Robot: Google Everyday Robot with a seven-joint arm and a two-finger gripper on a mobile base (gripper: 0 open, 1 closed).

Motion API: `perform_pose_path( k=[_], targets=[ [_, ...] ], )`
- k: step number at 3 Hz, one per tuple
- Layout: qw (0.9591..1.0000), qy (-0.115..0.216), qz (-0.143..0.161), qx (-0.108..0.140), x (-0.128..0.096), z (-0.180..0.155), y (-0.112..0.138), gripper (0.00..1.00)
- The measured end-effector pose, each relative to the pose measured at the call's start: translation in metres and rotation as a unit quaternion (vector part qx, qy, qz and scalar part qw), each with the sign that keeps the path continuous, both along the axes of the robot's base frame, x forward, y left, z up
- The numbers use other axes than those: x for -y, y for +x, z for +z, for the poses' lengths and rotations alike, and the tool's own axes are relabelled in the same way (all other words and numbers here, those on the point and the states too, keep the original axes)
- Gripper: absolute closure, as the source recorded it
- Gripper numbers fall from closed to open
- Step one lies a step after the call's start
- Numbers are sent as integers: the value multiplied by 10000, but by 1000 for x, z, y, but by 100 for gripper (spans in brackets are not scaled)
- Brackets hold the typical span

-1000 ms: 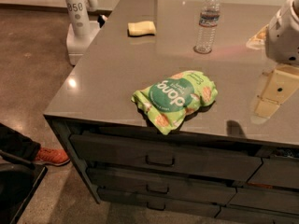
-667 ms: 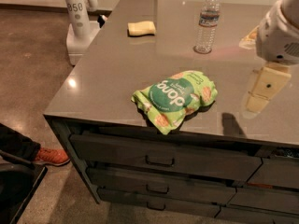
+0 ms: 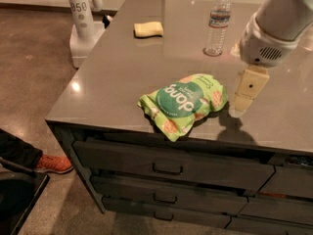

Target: Move green rice chip bag near sponge

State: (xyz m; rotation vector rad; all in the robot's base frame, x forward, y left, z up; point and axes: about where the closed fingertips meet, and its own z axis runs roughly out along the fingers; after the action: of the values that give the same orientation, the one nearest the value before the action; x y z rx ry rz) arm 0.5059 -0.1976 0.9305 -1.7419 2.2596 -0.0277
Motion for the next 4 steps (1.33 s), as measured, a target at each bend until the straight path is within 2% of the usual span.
perform_pose_path(
  k=[1,3,4],
  targets=[
    [9998,108,49,-172,-10,-15,13,0],
    [9978,442,194,-448,-48,-38,30,0],
    [9970,498,211,-546,-60,-45,35,0]
  ],
)
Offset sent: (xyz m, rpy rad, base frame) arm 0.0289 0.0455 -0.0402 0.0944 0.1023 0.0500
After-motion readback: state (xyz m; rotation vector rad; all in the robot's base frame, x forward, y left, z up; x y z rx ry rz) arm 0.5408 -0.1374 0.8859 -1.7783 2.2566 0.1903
